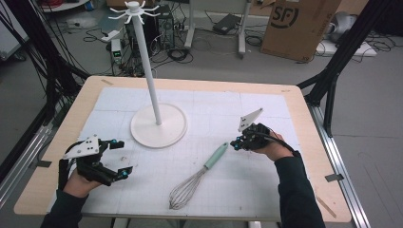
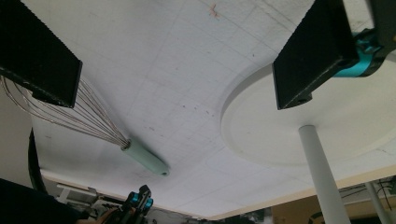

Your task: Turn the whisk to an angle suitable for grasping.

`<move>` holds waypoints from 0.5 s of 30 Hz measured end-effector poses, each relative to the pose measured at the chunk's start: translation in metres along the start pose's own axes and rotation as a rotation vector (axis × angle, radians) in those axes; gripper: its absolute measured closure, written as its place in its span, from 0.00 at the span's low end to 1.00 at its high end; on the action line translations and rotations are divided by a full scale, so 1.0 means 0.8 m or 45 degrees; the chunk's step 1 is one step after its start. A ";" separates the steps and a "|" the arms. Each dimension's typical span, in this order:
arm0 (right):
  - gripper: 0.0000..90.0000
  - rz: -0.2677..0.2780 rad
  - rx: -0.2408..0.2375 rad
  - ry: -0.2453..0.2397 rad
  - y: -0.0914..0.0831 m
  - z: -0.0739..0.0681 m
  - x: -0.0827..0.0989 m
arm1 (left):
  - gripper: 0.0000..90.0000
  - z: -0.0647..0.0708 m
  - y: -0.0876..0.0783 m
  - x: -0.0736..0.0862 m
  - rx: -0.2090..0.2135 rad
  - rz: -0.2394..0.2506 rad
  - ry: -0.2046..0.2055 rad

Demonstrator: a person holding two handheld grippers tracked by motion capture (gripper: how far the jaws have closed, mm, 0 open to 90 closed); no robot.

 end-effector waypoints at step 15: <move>1.00 -0.018 0.010 -0.024 0.025 0.015 -0.032 | 0.02 0.000 0.003 0.001 0.005 -0.007 -0.004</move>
Point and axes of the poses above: each handheld gripper's, and its own axes: y roughly forward along the jaws, x roughly out of its underside, z roughly to its right, the point moved 5 cm from there along y, roughly forward along the jaws, and after that the axes turned 5 degrees about y, right-handed, at the moved point
